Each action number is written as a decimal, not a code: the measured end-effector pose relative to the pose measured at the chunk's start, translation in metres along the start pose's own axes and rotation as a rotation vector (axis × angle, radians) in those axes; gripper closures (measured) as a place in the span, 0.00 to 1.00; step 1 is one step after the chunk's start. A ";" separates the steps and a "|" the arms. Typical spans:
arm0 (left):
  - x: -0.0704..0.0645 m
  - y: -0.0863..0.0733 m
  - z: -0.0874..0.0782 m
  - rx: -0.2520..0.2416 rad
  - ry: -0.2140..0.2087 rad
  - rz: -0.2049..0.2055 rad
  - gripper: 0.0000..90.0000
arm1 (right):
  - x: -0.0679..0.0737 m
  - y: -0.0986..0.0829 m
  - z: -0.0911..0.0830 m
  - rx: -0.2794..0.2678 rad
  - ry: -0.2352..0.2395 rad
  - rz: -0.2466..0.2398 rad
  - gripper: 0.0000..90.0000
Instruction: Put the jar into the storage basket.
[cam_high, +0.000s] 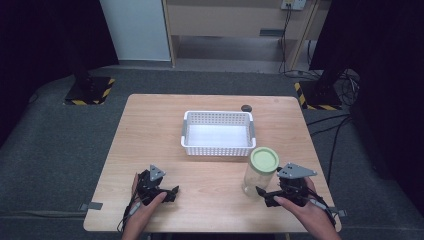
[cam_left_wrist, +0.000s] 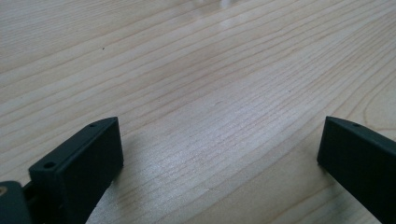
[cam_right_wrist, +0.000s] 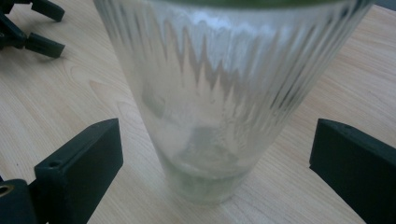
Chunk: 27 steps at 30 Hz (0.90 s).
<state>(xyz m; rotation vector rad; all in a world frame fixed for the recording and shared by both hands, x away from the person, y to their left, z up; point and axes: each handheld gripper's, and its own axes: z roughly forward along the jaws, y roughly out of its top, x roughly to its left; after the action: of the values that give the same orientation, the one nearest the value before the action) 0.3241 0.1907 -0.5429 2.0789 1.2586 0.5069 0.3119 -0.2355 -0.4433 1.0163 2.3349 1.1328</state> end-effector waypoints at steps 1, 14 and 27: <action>0.000 0.000 0.000 0.000 0.000 0.000 0.00 | 0.000 0.000 0.000 0.000 0.000 0.000 0.03; 0.000 0.000 0.000 0.000 0.001 -0.001 0.00 | -0.001 0.021 -0.001 -0.031 0.016 -0.003 0.03; 0.000 0.000 0.000 0.000 0.001 -0.001 0.00 | -0.002 0.033 0.001 -0.048 0.020 -0.010 0.03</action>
<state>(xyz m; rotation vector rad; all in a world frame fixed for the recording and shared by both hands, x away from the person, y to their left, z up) 0.3242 0.1906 -0.5429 2.0787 1.2596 0.5073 0.3287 -0.2225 -0.4185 0.9803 2.3136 1.1947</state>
